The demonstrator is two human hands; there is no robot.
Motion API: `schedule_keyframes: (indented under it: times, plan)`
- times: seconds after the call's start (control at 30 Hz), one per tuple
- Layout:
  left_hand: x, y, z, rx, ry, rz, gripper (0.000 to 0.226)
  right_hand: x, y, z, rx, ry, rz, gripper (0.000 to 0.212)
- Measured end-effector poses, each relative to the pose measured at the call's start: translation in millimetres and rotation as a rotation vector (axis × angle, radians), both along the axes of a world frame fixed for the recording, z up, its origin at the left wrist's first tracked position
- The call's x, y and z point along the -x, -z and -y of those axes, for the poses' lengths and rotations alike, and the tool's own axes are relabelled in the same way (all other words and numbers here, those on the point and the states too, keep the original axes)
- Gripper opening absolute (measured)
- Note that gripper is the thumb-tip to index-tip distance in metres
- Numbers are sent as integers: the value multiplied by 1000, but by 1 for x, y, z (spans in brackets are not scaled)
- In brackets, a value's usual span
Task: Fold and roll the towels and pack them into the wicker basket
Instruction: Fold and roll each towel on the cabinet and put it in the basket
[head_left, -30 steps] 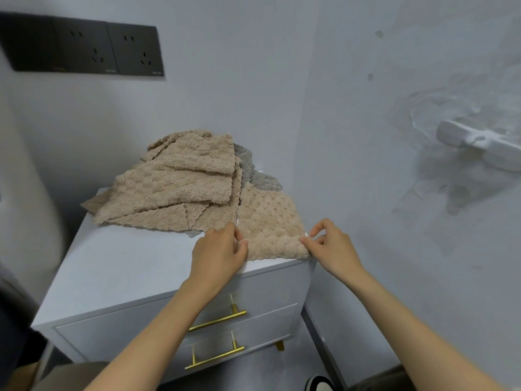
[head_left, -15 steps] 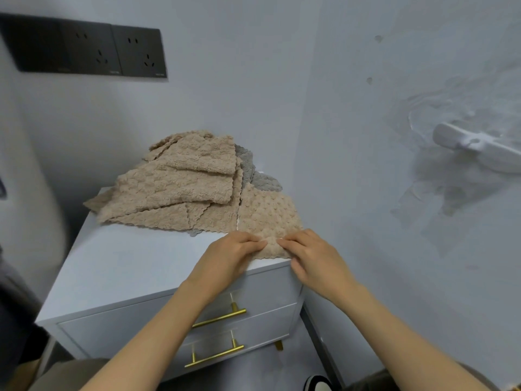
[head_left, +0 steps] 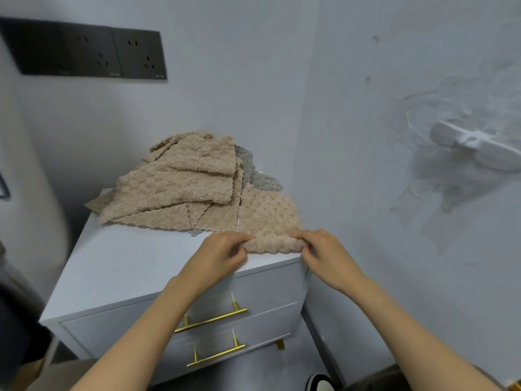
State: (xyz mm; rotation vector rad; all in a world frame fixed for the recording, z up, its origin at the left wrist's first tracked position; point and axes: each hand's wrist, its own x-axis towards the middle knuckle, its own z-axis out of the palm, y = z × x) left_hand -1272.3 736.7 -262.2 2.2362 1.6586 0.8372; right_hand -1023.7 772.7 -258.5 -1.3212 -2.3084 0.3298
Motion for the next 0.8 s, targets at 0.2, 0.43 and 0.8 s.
schedule_keyframes:
  times: [0.2, 0.43, 0.8]
  plan:
    - [-4, 1, 2, 52, -110, 213, 16, -2, -7, -3, 247, 128, -285, 15]
    - [-11, -1, 0, 127, -269, 274, 29, 3, -13, -2, 384, 326, -447, 13]
    - [-19, 1, -3, -166, -297, 69, 7, 13, -4, -3, -102, 291, -191, 16]
